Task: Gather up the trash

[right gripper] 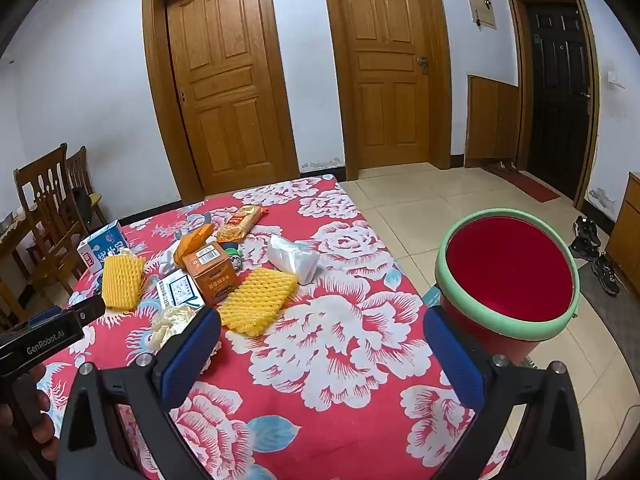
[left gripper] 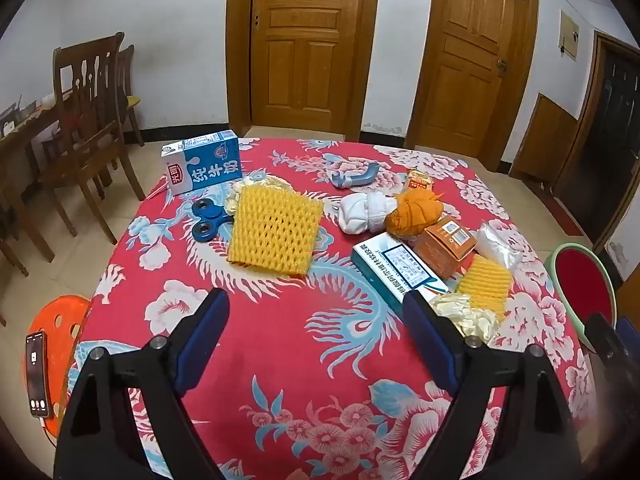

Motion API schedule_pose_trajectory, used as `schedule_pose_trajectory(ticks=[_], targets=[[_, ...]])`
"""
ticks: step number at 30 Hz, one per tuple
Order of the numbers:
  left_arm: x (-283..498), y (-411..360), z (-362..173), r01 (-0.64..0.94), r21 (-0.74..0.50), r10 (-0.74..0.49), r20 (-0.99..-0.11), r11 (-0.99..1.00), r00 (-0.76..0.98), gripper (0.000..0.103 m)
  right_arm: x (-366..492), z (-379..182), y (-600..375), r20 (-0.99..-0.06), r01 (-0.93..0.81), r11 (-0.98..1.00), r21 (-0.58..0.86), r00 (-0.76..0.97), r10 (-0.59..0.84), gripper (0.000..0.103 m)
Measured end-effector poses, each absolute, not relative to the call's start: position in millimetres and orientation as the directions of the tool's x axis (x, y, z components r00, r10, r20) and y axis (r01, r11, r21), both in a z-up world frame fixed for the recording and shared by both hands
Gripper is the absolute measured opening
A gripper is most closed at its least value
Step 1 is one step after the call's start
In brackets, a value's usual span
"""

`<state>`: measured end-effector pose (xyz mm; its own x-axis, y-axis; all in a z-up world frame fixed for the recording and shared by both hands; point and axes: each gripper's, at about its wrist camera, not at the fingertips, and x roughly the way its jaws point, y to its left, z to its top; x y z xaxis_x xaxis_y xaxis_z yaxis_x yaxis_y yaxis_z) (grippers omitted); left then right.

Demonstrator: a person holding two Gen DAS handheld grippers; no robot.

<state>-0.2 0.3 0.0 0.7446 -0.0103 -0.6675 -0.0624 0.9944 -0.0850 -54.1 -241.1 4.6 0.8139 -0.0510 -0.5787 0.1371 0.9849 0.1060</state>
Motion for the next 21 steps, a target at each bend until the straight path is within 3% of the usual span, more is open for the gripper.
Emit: schedule_pose_trajectory(ticks=[21], targets=[[-0.1,0.1,-0.1,-0.065,-0.087,-0.011,-0.671,0.994,0.741,0.088,-55.7,8.0,-237.9,-0.576,0.134,0.985,0.105,0.816,-0.049,0.103]])
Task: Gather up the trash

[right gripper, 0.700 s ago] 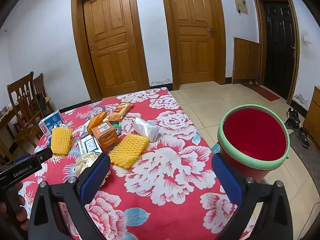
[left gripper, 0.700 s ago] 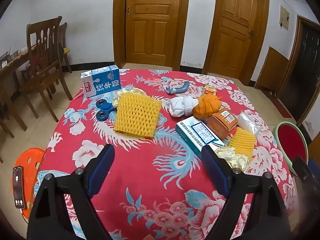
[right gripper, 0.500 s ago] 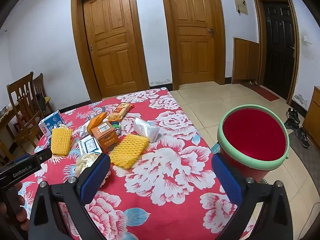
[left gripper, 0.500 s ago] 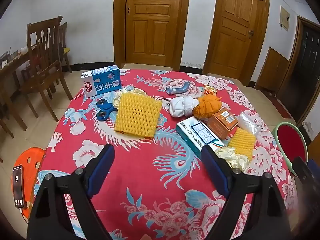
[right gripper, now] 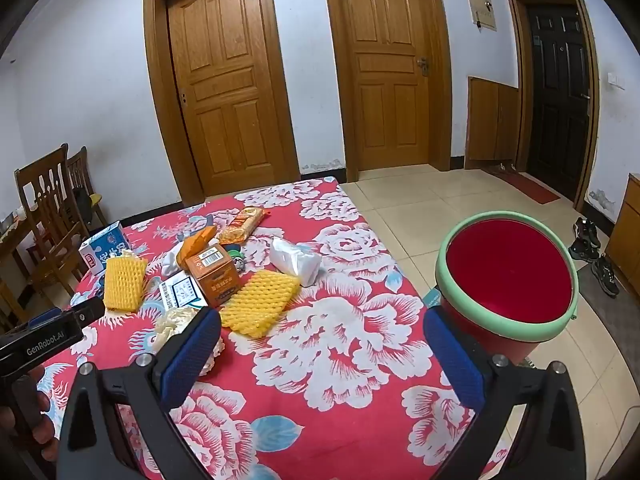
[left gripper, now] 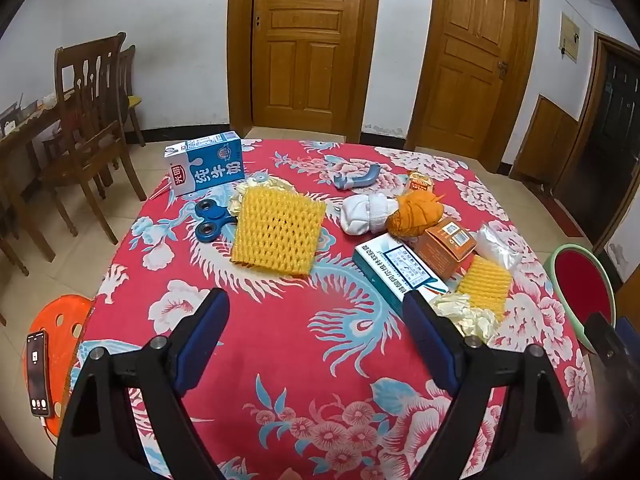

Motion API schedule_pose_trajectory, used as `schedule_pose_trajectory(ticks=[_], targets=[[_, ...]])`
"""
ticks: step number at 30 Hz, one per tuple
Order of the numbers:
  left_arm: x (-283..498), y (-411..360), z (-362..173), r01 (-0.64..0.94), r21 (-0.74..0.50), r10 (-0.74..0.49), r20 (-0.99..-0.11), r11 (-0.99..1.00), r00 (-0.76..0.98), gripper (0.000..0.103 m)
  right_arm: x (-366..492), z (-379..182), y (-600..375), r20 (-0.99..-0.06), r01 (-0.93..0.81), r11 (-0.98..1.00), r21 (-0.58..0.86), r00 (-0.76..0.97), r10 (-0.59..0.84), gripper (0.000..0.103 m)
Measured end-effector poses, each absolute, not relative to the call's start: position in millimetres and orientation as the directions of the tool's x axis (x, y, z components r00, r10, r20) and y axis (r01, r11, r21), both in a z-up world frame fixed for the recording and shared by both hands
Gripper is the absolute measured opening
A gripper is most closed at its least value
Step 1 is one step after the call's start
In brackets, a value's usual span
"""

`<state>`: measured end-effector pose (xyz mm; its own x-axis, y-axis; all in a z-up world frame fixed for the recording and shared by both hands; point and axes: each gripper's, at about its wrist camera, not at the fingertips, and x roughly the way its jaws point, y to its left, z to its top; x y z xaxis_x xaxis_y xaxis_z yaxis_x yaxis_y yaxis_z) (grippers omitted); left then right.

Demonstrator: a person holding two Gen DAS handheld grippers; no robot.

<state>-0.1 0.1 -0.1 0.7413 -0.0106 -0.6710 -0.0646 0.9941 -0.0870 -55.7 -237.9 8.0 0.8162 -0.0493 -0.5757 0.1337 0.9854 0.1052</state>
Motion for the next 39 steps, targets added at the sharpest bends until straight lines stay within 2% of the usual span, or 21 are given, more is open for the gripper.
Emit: schedule_pose_trajectory(ticks=[39], targets=[[-6.7,2.9,1.7,-0.065,-0.088,-0.011,-0.673,0.994,0.74,0.088,-54.6,5.7,-236.7,-0.579,0.134,0.985,0.108,0.814,-0.048,0.103]])
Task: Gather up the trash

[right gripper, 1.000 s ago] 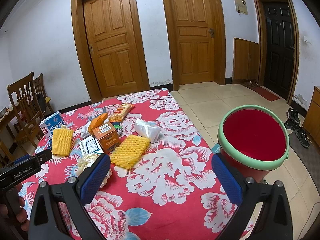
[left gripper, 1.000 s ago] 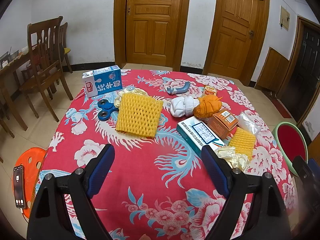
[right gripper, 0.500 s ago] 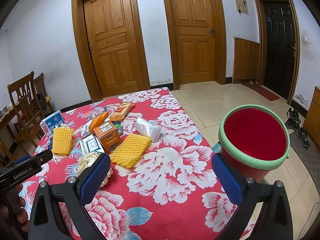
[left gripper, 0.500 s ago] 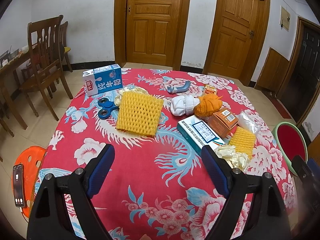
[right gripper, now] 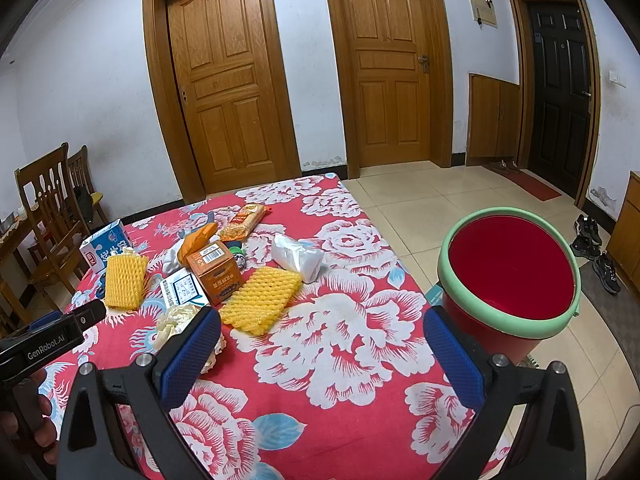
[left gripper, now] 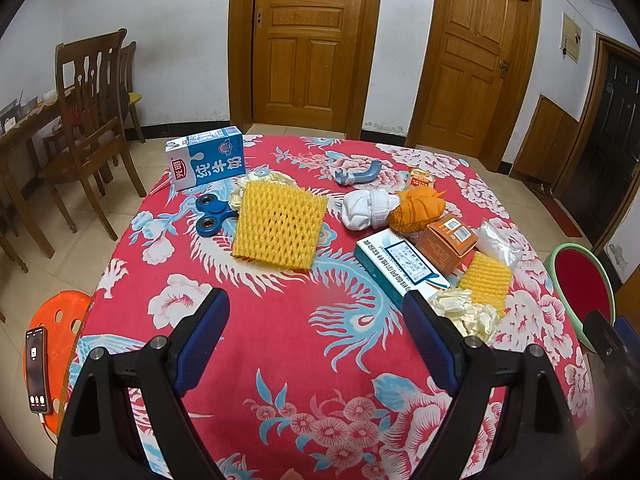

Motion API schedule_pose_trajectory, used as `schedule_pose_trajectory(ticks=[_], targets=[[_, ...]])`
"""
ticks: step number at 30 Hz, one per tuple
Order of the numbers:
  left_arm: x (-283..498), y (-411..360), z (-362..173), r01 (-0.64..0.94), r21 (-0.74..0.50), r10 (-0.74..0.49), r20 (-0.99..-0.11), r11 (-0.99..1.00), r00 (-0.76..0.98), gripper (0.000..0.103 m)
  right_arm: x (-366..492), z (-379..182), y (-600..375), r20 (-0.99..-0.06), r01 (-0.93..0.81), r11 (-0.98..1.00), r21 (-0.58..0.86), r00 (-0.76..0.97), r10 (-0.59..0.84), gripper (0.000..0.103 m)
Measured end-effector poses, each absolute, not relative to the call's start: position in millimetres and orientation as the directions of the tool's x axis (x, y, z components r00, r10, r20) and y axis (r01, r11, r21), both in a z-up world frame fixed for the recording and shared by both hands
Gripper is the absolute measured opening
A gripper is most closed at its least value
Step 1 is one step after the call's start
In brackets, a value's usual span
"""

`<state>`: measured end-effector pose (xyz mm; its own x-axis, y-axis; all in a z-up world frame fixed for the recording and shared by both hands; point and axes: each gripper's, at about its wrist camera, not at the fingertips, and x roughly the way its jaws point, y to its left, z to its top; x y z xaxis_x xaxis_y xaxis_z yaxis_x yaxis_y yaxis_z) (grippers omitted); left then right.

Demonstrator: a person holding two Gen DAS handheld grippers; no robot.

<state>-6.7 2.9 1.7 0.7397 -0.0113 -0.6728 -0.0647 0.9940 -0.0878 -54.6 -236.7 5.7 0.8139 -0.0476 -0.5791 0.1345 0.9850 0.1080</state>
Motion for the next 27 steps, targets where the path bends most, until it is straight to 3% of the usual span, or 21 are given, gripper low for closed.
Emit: schedule_pose_trajectory(ticks=[27], targets=[[-7.4,3.7,-1.0,-0.064,-0.087,-0.012,-0.676,0.994,0.736,0.088,-53.3,3.2,-236.3,-0.584,0.136,0.985,0.109,0.81,-0.047,0.103]])
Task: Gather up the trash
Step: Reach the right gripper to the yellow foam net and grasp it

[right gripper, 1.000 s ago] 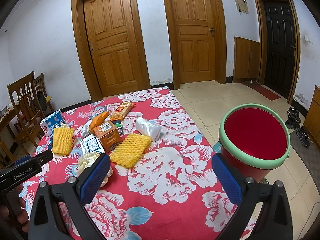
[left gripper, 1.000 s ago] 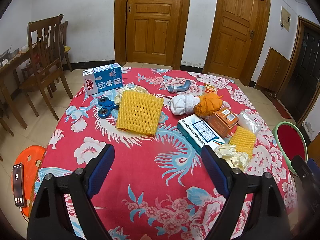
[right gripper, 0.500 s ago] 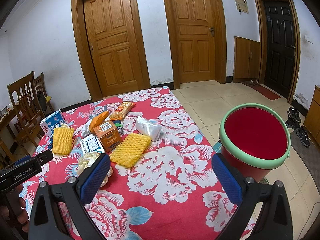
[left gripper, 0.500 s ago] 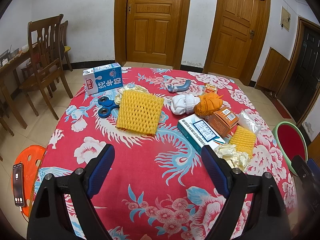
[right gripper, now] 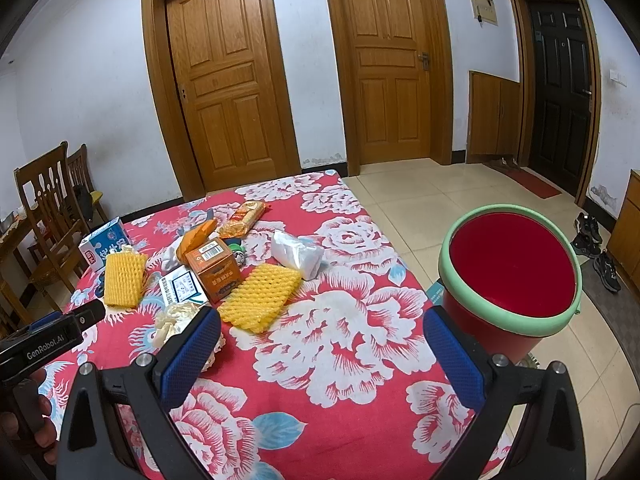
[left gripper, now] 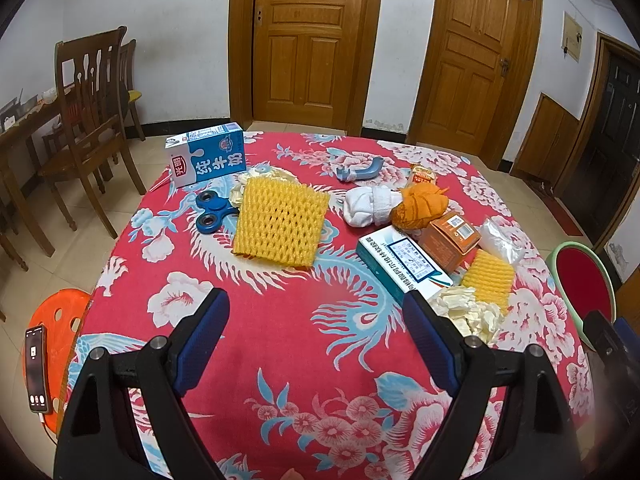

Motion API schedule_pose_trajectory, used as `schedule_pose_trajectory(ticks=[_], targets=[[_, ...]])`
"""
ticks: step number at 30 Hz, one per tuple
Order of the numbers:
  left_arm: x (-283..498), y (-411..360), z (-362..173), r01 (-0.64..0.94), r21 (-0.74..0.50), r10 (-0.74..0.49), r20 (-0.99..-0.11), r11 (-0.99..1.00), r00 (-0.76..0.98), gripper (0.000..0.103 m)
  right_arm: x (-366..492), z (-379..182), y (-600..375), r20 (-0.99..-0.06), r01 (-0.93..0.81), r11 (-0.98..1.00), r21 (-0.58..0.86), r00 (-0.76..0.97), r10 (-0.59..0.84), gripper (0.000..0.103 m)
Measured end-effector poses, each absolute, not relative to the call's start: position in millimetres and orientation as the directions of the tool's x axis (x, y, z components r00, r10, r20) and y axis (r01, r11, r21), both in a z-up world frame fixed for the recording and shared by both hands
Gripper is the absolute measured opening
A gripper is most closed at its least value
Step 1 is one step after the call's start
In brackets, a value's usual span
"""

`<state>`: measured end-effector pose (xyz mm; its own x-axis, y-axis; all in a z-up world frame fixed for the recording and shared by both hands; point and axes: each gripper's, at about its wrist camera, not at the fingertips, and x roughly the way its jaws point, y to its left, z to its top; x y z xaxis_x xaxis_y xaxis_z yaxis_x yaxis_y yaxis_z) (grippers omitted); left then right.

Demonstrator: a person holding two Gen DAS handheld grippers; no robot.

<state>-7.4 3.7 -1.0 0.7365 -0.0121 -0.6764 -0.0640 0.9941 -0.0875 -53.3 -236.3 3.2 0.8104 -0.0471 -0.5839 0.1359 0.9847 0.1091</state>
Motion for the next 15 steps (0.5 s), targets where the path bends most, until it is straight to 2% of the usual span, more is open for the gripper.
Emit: schedule_pose_trajectory(ticks=[15], targets=[[15.4,23.7,-17.3,-0.095,-0.094,-0.001,-0.714,0.991,0.7,0.088,-48.8,-6.2,-240.8,-0.612,0.151,0.983,0.107,0.789,-0.054,0.103]])
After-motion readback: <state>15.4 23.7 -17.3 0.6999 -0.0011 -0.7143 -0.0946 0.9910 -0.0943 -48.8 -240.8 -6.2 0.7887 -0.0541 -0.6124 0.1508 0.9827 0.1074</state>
